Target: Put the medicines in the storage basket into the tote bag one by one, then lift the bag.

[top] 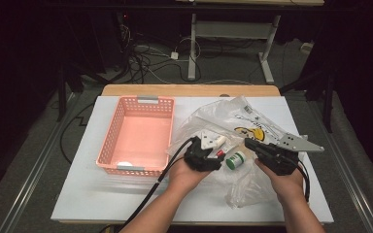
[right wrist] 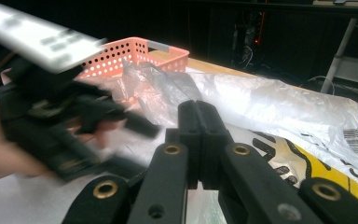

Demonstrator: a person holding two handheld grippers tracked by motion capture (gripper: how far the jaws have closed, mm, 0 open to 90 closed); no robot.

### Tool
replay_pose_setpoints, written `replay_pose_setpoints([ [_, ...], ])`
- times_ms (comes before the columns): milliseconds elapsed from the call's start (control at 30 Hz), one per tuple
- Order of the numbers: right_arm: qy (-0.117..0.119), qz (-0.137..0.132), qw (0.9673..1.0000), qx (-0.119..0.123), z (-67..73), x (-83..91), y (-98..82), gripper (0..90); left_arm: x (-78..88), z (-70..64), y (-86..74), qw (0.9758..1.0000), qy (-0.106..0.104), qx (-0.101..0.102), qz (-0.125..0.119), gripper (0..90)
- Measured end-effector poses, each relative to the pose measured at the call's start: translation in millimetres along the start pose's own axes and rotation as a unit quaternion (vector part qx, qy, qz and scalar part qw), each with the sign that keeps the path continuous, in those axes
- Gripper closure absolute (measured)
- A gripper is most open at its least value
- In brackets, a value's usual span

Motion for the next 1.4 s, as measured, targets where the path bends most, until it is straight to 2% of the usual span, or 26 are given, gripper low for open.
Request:
replay_pose_setpoints([
  [100, -0.002, 0.000, 1.0000, 0.000, -0.3, 0.2, 0.8, 90.0, 15.9, -8.9, -23.3, 0.9999, -0.015, -0.001, 0.005, 30.2],
  [167, -0.003, -0.001, 1.0000, -0.001, -0.5, -0.2, 1.5, 90.0, 19.5, -10.3, -40.2, 0.9993, -0.007, -0.013, 0.034, 23.4],
  [233, -0.004, 0.001, 1.0000, -0.002, -1.1, -1.4, 0.8, 90.0, 18.6, -11.0, -53.0, 0.9983, -0.013, -0.006, 0.056, 19.5],
  [267, -0.003, 0.002, 1.0000, -0.001, -1.7, -2.1, 0.3, 90.0, 15.6, -11.4, -57.8, 0.9975, -0.008, -0.009, 0.070, 15.7],
  [333, -0.006, 0.004, 1.0000, -0.001, -2.7, -2.8, -0.5, 90.0, 7.2, -11.9, -65.4, 0.9956, 0.001, -0.028, 0.090, 14.0],
  [400, -0.008, 0.004, 1.0000, 0.001, -3.5, -2.6, -0.2, 90.0, 3.7, -9.5, -67.4, 0.9954, -0.017, -0.006, 0.094, 13.2],
  [467, -0.010, 0.006, 0.9999, -0.001, -3.4, -1.4, -1.0, 90.0, 4.0, -10.1, -67.4, 0.9959, -0.015, -0.010, 0.089, 19.5],
  [567, -0.011, 0.008, 0.9999, -0.001, -2.6, -0.2, -3.5, 90.0, 4.9, -12.8, -66.8, 0.9965, -0.024, -0.019, 0.078, 35.3],
  [633, -0.009, 0.009, 0.9999, 0.000, -1.2, 0.8, -4.4, 90.0, 5.3, -12.6, -66.5, 0.9969, -0.024, -0.017, 0.073, 45.2],
  [700, -0.009, 0.009, 0.9999, -0.001, -1.3, 2.2, -5.2, 90.0, 5.8, -11.3, -66.1, 0.9973, -0.025, -0.010, 0.068, 62.0],
  [733, -0.010, 0.008, 0.9999, -0.002, -1.7, 3.1, -5.0, 90.0, 5.6, -11.9, -66.1, 0.9974, -0.024, -0.013, 0.066, 68.7],
  [800, -0.011, 0.003, 0.9999, -0.003, -2.3, 5.4, -2.7, 90.0, 5.6, -14.4, -66.2, 0.9971, -0.024, -0.027, 0.066, 78.5],
  [867, -0.012, 0.000, 0.9999, -0.004, -3.2, 6.1, -1.3, 90.0, 5.6, -13.5, -66.2, 0.9972, -0.029, -0.020, 0.067, 88.6],
  [1000, -0.013, 0.002, 0.9999, -0.005, -4.6, 2.6, -1.3, 90.0, 6.8, -11.8, -66.0, 0.9972, -0.037, -0.009, 0.064, 89.0],
  [1067, -0.014, 0.002, 0.9999, -0.005, -4.2, 1.7, -1.0, 90.0, 9.2, -9.3, -65.6, 0.9979, -0.028, -0.003, 0.058, 89.1],
  [1167, -0.015, 0.001, 0.9999, 0.000, -4.4, 0.2, -1.7, 90.0, 16.6, -4.9, -61.3, 0.9992, -0.027, 0.026, 0.015, 89.1],
  [1267, -0.017, -0.005, 0.9998, 0.002, -3.7, 0.9, 1.8, 90.0, 22.4, -4.0, -54.4, 0.9995, -0.016, 0.022, -0.016, 89.1],
  [1333, -0.021, -0.012, 0.9997, 0.006, -3.3, 2.5, 7.4, 90.0, 29.6, -1.3, -43.4, 0.9986, -0.008, 0.029, -0.042, 89.1],
  [1400, -0.023, -0.020, 0.9995, 0.010, -2.9, 3.4, 13.9, 90.0, 40.0, 2.0, -28.1, 0.9966, -0.002, 0.037, -0.073, 89.1],
])
Point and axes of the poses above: each handheld gripper's, and its own axes: x roughly backward along the jaws, y roughly out of its top, z roughly to its left, the point moved 8 cm from there along -x, roughly forward along the jaws, and after that the axes turned 3 degrees about -z, right-handed, at the moved point
